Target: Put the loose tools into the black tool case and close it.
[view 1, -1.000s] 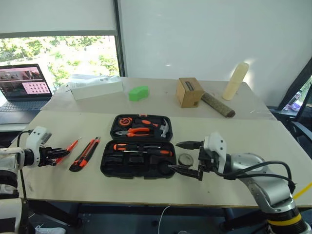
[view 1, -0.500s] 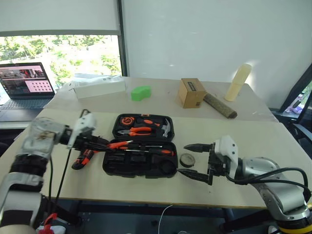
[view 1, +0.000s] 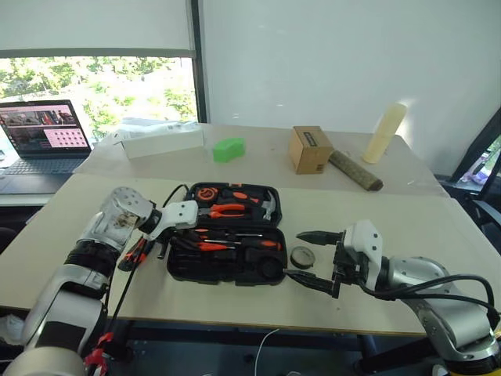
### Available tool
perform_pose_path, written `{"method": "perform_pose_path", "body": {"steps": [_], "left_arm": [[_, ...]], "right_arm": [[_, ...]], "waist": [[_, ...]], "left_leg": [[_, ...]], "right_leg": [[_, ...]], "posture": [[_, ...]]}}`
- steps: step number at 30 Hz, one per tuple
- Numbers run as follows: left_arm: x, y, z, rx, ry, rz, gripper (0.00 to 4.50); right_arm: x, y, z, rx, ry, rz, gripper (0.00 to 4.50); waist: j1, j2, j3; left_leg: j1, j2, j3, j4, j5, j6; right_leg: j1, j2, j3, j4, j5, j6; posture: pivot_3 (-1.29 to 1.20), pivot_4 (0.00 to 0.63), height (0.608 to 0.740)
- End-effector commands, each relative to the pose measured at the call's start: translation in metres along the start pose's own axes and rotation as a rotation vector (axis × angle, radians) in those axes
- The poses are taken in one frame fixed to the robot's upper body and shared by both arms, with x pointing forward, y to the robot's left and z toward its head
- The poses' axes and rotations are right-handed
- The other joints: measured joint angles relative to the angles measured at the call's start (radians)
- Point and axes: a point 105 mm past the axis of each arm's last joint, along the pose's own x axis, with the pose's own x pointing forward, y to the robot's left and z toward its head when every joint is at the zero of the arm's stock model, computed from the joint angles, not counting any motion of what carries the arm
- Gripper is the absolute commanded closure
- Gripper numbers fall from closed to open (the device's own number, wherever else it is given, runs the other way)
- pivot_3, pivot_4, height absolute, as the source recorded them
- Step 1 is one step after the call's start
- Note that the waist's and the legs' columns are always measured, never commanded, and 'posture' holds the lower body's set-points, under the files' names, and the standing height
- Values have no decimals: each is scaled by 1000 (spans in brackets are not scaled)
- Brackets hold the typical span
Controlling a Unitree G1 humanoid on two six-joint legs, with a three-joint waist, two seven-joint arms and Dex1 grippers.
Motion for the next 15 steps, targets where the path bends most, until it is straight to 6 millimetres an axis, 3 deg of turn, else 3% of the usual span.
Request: {"method": "perform_pose_path", "body": {"steps": [1, 8, 15], "left_arm": [[1, -4, -2, 31, 51, -37, 4044], [9, -6, -9, 73, 115, -49, 4044], [17, -7, -1, 14, 90, -46, 4044]], "right_arm": [[-1, 4, 10, -31, -32, -4, 0], [-2, 3, 8, -30, -27, -10, 0], [1, 1, 8, -29, -26, -15, 0]], "waist": [[0, 0, 0], [0, 0, 0], [0, 0, 0]], "left_leg": [[0, 0, 0, 0, 0, 0], [1, 0, -1, 0, 0, 1], [6, 0, -2, 1, -3, 4]], "right_leg": [[0, 0, 0, 0, 0, 0], [1, 0, 0, 0, 0, 0], [2, 0, 4, 4, 0, 0]], "posture": [[0, 150, 740], [0, 150, 740], [0, 150, 740]]}}
